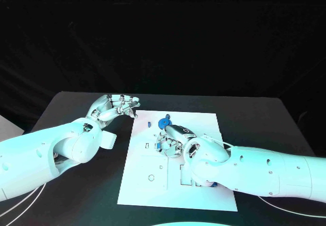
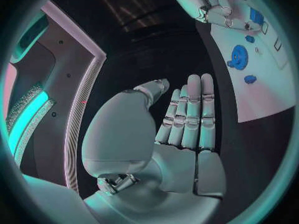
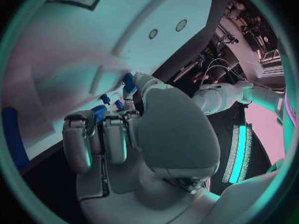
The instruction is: Assemble the parts on the task board
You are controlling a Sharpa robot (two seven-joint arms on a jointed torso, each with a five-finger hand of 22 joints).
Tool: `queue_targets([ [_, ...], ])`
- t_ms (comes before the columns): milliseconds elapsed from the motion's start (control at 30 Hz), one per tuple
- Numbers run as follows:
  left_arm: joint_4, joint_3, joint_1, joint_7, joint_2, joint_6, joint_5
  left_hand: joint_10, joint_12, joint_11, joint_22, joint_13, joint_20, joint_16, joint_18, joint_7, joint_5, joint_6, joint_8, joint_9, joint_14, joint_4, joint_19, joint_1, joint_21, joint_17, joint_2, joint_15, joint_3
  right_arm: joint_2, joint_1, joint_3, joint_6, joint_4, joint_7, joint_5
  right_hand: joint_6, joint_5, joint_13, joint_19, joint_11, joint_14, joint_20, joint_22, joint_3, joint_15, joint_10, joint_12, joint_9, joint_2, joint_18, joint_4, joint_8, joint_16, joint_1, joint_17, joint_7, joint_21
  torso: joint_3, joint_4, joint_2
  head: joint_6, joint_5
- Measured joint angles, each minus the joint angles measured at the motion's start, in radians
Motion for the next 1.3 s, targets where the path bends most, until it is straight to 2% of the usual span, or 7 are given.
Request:
queue_targets([
  [333,-0.004,0.0,0.0,-0.001,0.002,0.0,0.0,0.0,0.0,0.0,0.002,0.0,0.0,0.0,0.0,0.0,0.0,0.0,0.0,0.001,-0.003,0.0,0.0,0.0,0.003,0.0,0.0,0.003,0.0,-0.001,-0.006,0.001,-0.004,-0.001,-0.001,-0.025,-0.002,-0.002,0.0,0.0,0.0,0.0,0.0,0.0,-0.003,0.0,0.0,-0.004,0.0,-0.001,0.0,0.003,-0.001,0.0,-0.001,0.0,-0.002,0.0,-0.0019,-0.0007,0.0,0.001,-0.003],
  [667,-0.006,0.0,0.0,-0.001,0.003,0.0,0.0,0.0,0.0,0.0,0.002,0.0,0.0,0.0,0.0,0.0,0.0,0.0,0.0,0.001,-0.003,0.0,0.0,0.0,0.003,0.0,0.0,0.003,0.0,-0.002,-0.007,0.001,-0.002,-0.002,-0.004,-0.037,-0.004,-0.002,0.0,0.0,0.0,0.0,0.0,0.0,-0.006,0.0,0.0,-0.008,0.0,-0.012,0.0,0.006,-0.001,0.0,-0.012,0.0,-0.003,0.0,-0.0013,0.0,-0.001,0.0,-0.005],
  [800,-0.006,0.0,0.0,-0.001,0.003,0.0,0.0,0.0,0.0,0.0,0.002,0.0,0.0,0.0,0.0,0.0,0.0,0.0,0.0,0.001,-0.003,0.0,0.0,0.0,0.003,0.0,0.0,0.003,0.0,-0.002,-0.008,0.0,-0.002,-0.002,-0.008,-0.042,-0.01,-0.007,0.0,0.0,0.0,0.0,0.0,0.0,-0.01,0.0,0.0,-0.013,0.0,-0.025,0.0,0.01,0.0,0.0,-0.025,0.0,0.003,0.0,-0.0012,0.0001,-0.001,0.0,-0.005],
  [1067,-0.007,0.0,0.0,-0.001,0.003,0.0,0.0,0.0,0.0,0.0,0.002,0.0,0.0,0.0,0.0,0.0,0.0,0.0,0.0,0.001,-0.003,0.0,0.0,0.0,0.003,0.0,0.0,0.003,0.0,-0.001,-0.009,-0.001,-0.002,-0.002,-0.021,-0.056,-0.01,-0.011,0.0,0.0,0.0,0.0,0.0,0.001,-0.01,0.0,0.0,-0.017,-0.003,-0.03,0.0,0.01,0.0,0.0,-0.03,0.0,0.003,0.0,-0.0003,0.0,-0.001,0.002,-0.005],
  [1267,-0.008,0.0,0.0,-0.001,0.003,0.001,0.0,0.0,0.0,0.0,0.001,0.0,0.0,0.0,0.0,0.0,0.0,0.0,0.0,0.001,-0.003,0.0,0.0,0.0,0.003,0.0,0.0,0.003,0.0,-0.002,-0.011,-0.003,-0.002,-0.004,-0.032,-0.064,-0.025,-0.015,0.0,0.0,0.0,0.0,0.0,0.001,-0.015,0.0,0.0,-0.022,-0.006,-0.037,0.0,0.015,0.004,0.0,-0.037,0.0,0.008,0.0,-0.0001,-0.0006,-0.001,0.003,-0.006],
  [1300,-0.008,0.0,0.0,-0.001,0.003,0.001,0.0,0.0,0.0,0.0,0.001,0.0,0.0,0.0,0.0,0.0,0.0,0.0,0.0,0.001,-0.003,0.0,0.0,0.0,0.003,0.0,0.0,0.003,0.0,-0.003,-0.011,-0.003,-0.002,-0.004,-0.033,-0.065,-0.03,-0.019,0.0,0.0,0.0,0.0,0.0,0.001,-0.017,0.0,0.0,-0.031,-0.008,-0.037,0.0,0.014,0.001,0.0,-0.045,0.0,0.013,0.0,-0.0001,-0.0007,-0.001,0.003,-0.006],
])
